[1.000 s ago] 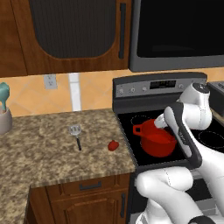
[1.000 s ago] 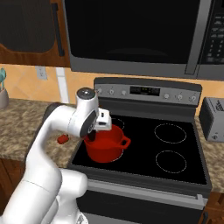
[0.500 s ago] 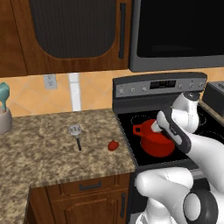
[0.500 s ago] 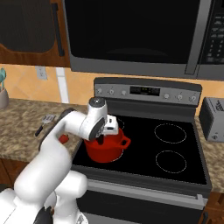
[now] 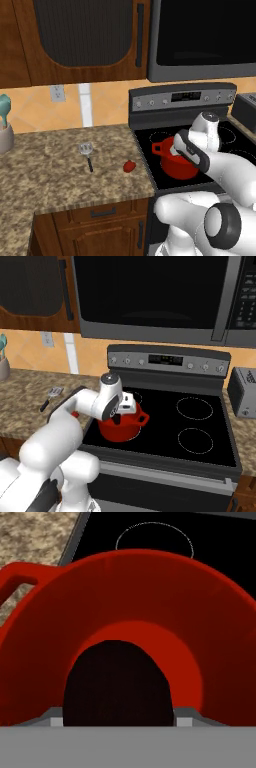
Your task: Put the bell pepper and avocado in the pot. Retrieve the spatula and lightly stir the vegetables in the pot.
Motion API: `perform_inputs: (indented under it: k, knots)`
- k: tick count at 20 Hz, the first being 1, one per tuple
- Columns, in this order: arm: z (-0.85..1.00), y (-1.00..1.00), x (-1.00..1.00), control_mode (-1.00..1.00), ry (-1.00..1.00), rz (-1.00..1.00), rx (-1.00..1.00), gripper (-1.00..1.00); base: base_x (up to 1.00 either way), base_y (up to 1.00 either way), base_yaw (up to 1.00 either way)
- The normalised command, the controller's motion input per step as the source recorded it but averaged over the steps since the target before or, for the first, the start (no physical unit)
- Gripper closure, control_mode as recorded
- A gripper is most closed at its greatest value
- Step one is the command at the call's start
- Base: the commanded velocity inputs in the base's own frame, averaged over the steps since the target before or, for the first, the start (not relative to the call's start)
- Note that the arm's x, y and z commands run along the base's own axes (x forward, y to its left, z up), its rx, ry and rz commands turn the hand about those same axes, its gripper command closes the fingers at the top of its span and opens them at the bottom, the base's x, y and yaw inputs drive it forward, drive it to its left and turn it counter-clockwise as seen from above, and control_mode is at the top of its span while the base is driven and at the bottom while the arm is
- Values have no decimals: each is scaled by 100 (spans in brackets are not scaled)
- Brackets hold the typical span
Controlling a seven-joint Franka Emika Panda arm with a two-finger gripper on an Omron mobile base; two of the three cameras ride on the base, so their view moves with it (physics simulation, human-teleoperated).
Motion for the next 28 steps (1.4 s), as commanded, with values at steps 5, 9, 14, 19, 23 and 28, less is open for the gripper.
perform_inputs:
  k: [5, 9, 14, 19, 23, 28]
  knots:
    - [-17, -1, 2, -100, 0, -1, -3, -100, 0, 0, 0]
    - [11, -13, -27, -100, -2, 0, 0, -100, 0, 0, 0]
    - [58, 0, -23, -100, -6, 0, 0, -100, 0, 0, 0]
    - [88, 0, -35, -100, -13, 0, 0, -100, 0, 0, 0]
    - [74, 43, -73, -100, -12, 0, 0, -100, 0, 0, 0]
    - [28, 99, -61, -100, 0, 0, -8, -100, 0, 0, 0]
